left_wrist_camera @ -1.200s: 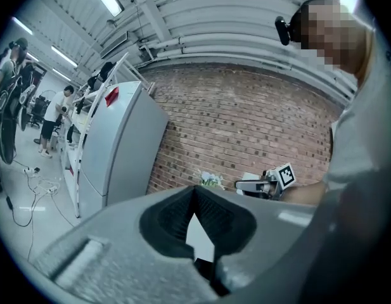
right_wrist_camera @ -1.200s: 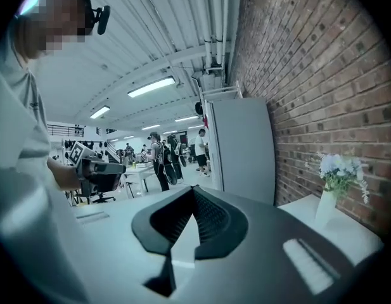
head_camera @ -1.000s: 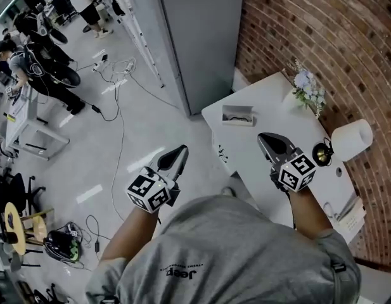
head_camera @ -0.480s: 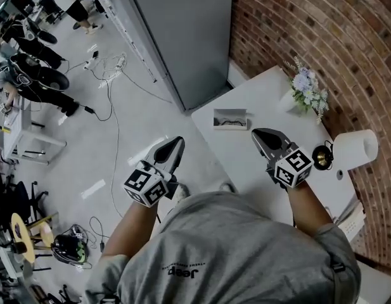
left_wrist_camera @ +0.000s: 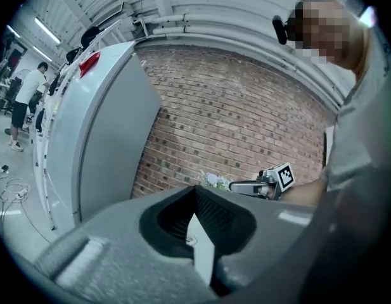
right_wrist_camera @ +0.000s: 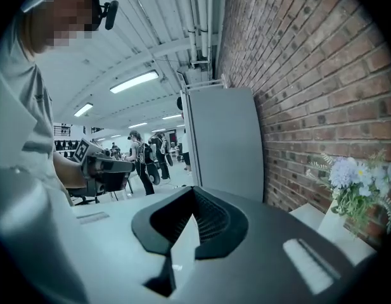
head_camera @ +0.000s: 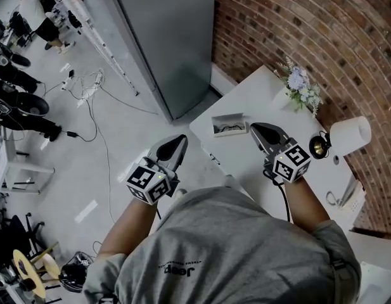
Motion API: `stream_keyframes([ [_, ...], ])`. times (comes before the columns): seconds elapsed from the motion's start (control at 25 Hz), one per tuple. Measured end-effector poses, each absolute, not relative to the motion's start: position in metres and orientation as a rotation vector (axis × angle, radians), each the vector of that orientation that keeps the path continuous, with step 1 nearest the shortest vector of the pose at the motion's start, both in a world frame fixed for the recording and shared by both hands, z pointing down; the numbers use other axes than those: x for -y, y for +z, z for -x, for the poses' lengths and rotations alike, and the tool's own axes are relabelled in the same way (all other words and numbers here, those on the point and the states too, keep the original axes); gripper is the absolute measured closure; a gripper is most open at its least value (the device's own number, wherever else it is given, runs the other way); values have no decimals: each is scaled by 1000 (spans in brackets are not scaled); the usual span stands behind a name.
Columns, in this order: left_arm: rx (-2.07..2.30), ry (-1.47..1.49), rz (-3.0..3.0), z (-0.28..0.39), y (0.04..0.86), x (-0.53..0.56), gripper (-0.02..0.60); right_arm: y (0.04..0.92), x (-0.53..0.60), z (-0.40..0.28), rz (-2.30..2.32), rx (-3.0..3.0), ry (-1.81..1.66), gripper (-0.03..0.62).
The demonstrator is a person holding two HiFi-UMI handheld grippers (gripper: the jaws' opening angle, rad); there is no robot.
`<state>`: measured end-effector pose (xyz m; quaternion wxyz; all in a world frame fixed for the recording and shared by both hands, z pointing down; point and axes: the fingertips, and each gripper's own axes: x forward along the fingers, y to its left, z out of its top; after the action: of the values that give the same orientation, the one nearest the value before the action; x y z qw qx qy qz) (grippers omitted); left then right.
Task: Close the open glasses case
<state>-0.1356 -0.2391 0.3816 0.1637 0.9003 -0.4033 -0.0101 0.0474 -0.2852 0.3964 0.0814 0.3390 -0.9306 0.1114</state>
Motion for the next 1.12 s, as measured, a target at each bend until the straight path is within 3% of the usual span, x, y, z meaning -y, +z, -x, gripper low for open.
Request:
stream_keyframes([
  [0.64, 1141, -58, -2586, 134, 367, 250, 584, 382, 297, -48, -974, 2795, 284, 581],
  [0.8, 1087, -48, -2612, 128, 367, 248, 582, 386, 290, -42, -869, 2810, 266, 476],
  [0.84, 1059, -38, -2621, 125, 369, 248, 498, 387, 288, -40, -833, 2810, 257, 441],
  [0.92, 1008, -5, -2647, 120, 372, 247, 433, 391, 285, -38, -772, 2795, 228, 380],
  [1.12, 934, 149, -2724, 111, 388, 249, 387, 408, 289, -40, -663, 2724, 148, 331],
])
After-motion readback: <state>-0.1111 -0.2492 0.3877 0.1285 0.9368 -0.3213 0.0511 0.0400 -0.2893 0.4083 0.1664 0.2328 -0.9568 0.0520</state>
